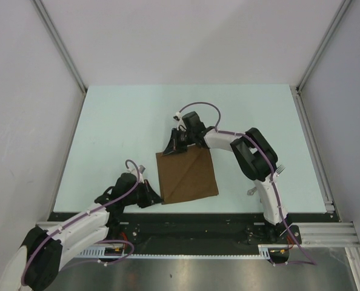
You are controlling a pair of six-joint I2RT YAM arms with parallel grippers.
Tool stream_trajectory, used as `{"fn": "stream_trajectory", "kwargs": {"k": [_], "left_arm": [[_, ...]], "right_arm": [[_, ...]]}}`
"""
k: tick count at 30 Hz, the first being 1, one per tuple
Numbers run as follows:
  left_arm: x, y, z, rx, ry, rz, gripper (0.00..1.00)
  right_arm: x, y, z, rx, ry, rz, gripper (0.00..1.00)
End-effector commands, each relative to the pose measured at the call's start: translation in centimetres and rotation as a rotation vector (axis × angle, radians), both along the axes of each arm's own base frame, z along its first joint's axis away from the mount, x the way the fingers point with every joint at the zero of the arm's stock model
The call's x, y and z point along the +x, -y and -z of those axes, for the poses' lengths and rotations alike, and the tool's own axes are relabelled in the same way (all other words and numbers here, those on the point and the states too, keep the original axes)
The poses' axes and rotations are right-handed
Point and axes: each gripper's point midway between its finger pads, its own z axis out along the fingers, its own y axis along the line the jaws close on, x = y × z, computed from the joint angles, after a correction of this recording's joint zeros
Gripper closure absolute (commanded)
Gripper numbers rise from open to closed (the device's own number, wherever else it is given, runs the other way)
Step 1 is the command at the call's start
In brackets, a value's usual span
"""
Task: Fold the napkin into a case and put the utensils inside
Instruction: Fold the top corner of the square-folded napkin at the center of the board.
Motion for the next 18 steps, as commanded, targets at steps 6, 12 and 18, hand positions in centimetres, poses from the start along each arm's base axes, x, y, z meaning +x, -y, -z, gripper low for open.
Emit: {"fn": "stream_trajectory", "kwargs": {"k": [6, 12, 18], "left_arm": [[-0.7, -1.8, -0.4, 0.082, -0.060, -0.074, 0.63], [2.3, -2.1, -7.8, -0.015, 0.123, -0.221, 0.60], [4.5, 4.2, -11.9, -0.237, 0.260, 0.038, 0.82]], "right_arm": [[0.7, -1.8, -2.3, 0.048, 0.030, -0.038, 0.81], [1.3, -1.0, -8.0, 0.038, 0.137, -0.088, 0.57], [-0.3, 6.2, -6.8, -0.057, 0.137, -0.001, 0.50]]}}
